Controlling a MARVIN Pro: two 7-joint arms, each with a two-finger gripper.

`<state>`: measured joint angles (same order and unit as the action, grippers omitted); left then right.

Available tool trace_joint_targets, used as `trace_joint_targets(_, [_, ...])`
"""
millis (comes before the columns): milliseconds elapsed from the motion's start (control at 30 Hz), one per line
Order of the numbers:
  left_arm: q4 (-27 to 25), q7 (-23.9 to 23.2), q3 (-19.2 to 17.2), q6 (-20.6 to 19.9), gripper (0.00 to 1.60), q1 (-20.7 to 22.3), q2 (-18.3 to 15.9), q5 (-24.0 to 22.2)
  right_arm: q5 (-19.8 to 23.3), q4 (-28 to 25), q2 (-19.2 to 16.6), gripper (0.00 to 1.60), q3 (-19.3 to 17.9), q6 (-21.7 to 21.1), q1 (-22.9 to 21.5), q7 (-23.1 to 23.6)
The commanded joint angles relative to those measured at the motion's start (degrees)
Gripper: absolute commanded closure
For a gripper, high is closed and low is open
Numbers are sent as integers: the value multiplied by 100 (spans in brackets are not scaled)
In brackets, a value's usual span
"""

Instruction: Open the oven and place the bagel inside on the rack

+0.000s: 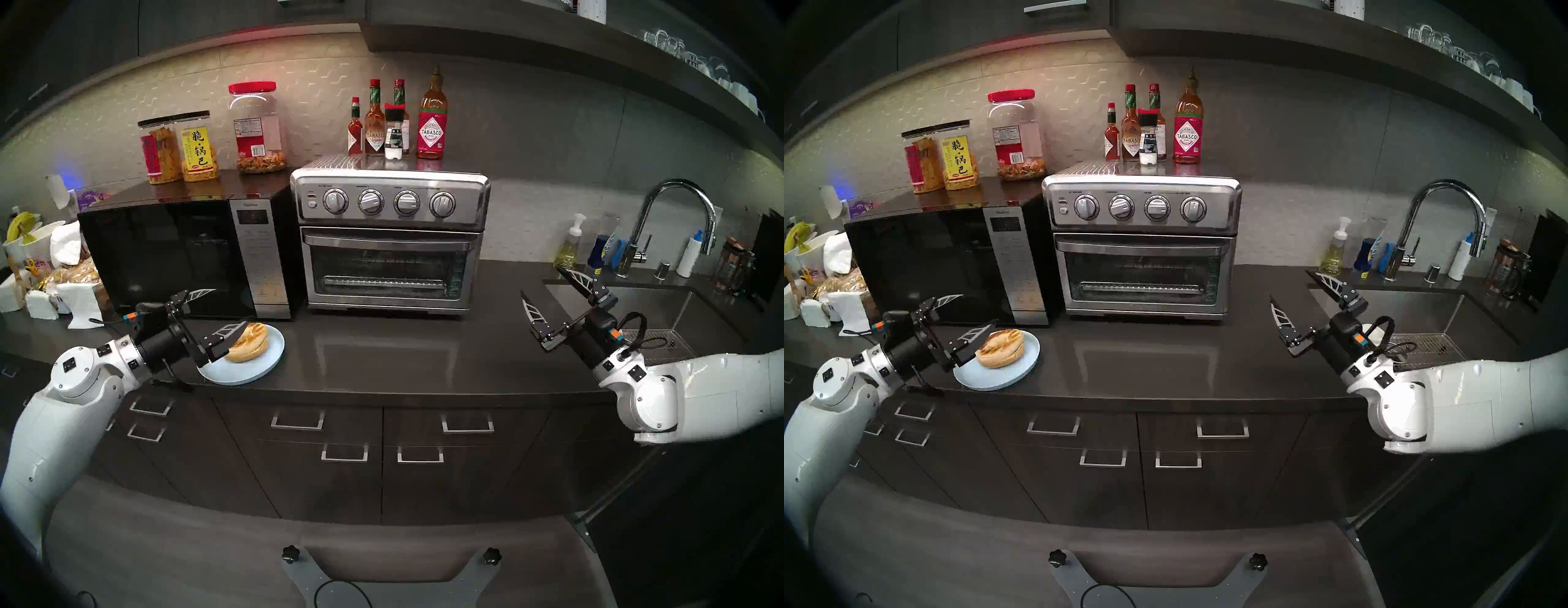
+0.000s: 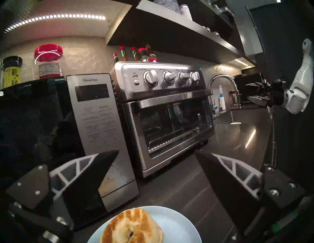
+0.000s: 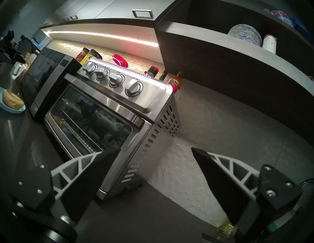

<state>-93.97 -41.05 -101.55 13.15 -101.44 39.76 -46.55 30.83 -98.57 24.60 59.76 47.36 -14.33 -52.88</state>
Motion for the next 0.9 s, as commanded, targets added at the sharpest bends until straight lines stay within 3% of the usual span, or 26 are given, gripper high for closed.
trace_joint_targets(0, [-585,385,-608,92,0,-652,520,117,-11,8,12,0,-67,-1,-85,-10])
trace_joint_targets(233, [-1134,790,-1048,-92,0,-1148,894,457,-14,7,10,0,-68,-3,-87,-10])
trace_joint_targets(333, [-1374,1047,-1155,-136,0,-1424,887,505,-15,6,9,0,-68,-5,-88,-11])
trace_joint_targets(867, [-1558,1211,-1225,-313,0,-1494,1040,672,-17,5,8,0,-70,-8,-88,-10])
